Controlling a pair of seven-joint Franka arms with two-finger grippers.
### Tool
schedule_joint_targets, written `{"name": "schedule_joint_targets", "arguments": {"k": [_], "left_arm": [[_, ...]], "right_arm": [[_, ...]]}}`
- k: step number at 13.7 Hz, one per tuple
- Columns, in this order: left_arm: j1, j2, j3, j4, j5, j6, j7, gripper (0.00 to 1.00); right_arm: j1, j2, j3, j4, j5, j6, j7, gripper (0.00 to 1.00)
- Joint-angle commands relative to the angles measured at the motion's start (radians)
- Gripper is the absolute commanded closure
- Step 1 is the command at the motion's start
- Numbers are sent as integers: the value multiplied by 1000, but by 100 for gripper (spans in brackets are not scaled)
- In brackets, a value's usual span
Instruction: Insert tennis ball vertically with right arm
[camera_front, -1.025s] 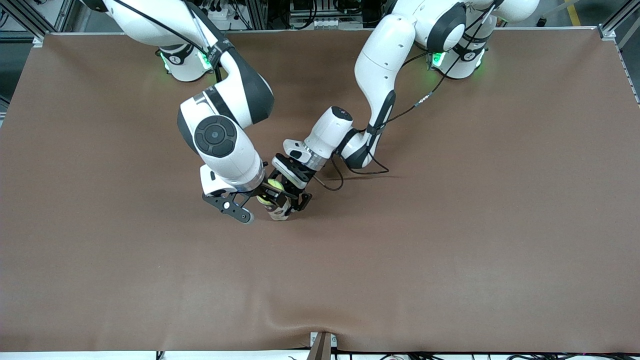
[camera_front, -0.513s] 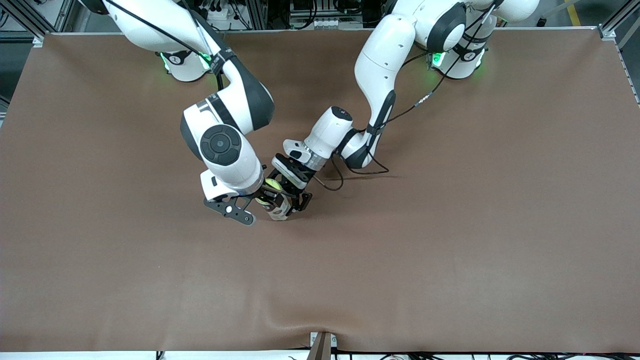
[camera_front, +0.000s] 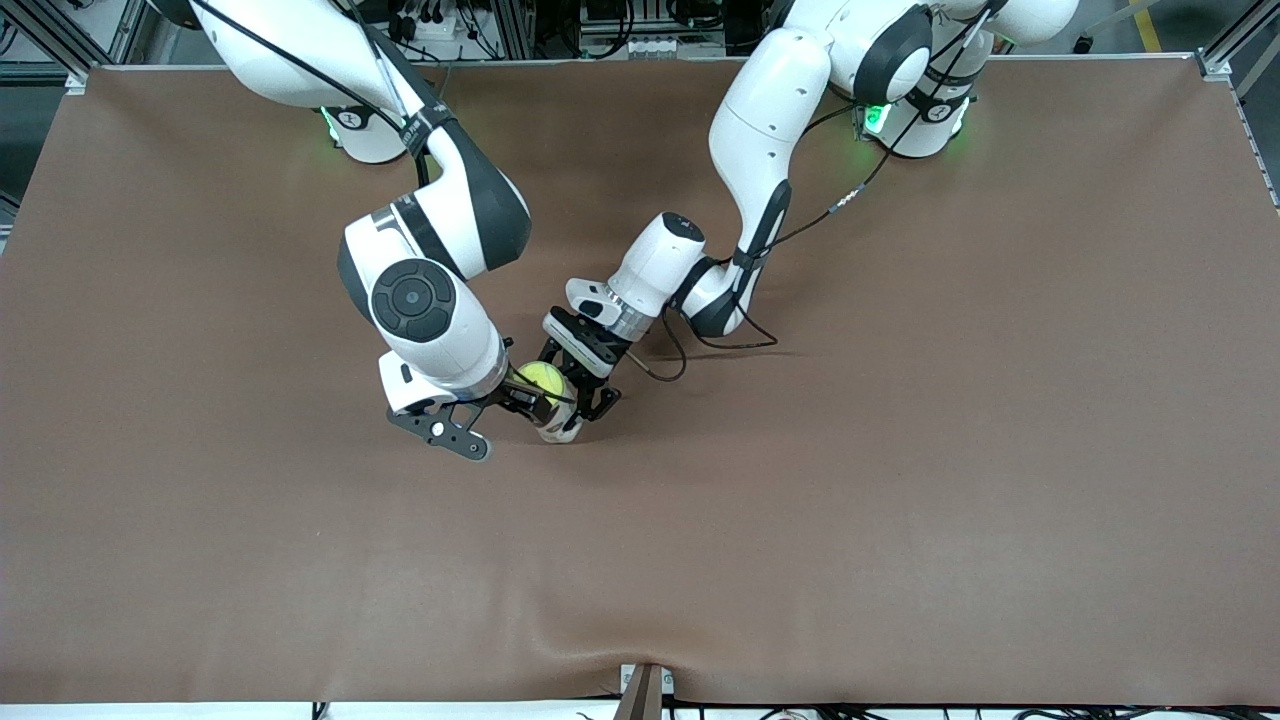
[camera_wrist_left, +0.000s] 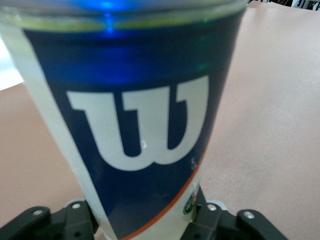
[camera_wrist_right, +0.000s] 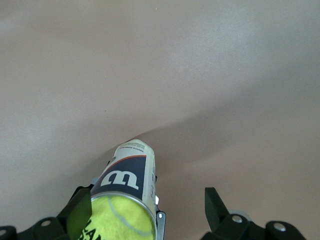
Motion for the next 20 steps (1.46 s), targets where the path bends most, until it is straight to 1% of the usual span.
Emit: {"name": "schedule_joint_targets", "arguments": {"k": [1, 5, 7, 17, 20], "left_arm": [[-11, 7, 16, 12, -8, -9, 5, 40], [-11, 7, 16, 12, -8, -9, 5, 40], [-11, 7, 16, 12, -9, -9, 3, 39], [-11, 7, 16, 12, -9, -9, 3, 38], [-11, 7, 16, 12, -9, -9, 3, 38]], "right_arm": [[-3, -23, 13, -6, -1, -54, -11, 0], [-12, -64, 14, -6, 4, -149, -74, 0], [-12, -67, 16, -6, 4, -160, -74, 0], [-15, -79, 16, 11, 8, -166, -81, 0], [-36, -92, 17, 29, 42, -203, -82, 0]]}}
